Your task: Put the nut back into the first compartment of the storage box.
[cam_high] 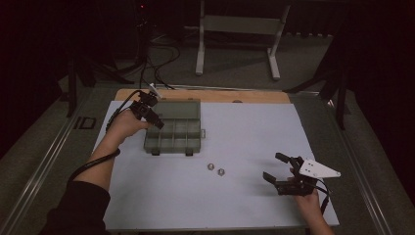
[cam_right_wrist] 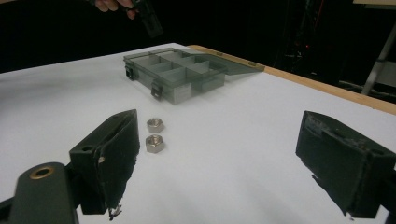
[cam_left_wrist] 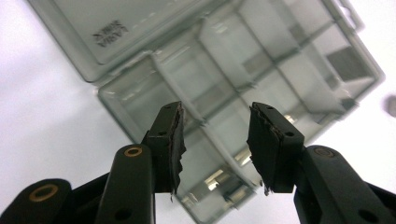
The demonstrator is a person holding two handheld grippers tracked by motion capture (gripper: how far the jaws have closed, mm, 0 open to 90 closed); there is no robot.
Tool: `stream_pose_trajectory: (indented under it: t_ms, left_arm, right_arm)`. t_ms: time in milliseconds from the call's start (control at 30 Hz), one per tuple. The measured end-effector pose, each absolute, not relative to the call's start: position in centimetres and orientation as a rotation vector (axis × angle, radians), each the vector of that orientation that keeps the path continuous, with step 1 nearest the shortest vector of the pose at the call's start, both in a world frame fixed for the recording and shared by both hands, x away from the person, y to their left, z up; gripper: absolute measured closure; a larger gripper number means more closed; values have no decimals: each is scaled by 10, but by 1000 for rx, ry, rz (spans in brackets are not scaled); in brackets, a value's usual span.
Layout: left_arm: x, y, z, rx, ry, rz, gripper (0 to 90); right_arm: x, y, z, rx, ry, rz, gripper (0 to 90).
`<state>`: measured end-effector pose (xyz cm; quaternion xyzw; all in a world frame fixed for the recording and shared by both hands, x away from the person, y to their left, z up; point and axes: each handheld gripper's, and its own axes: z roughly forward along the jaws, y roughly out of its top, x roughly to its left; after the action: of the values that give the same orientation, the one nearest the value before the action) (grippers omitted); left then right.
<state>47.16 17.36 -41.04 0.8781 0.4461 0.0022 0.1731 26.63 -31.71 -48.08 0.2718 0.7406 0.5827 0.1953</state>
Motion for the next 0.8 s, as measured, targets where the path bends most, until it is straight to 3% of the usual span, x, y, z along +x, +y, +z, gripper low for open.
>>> stream_pose_trajectory:
  t_ms: [233,433,800]
  left_arm:
    - [452,162,-404,2547,1126,-32,533]
    - [439,153,-402,2578,1006,-82,431]
    - [413,123,-397,2631,736,-115,420]
  right_arm:
    - [266,-317,-481,763,2077,1633,135]
    - [266,-316,-481,761,2079,1637,135]
    - [266,-316,-481,761,2080,1639,135]
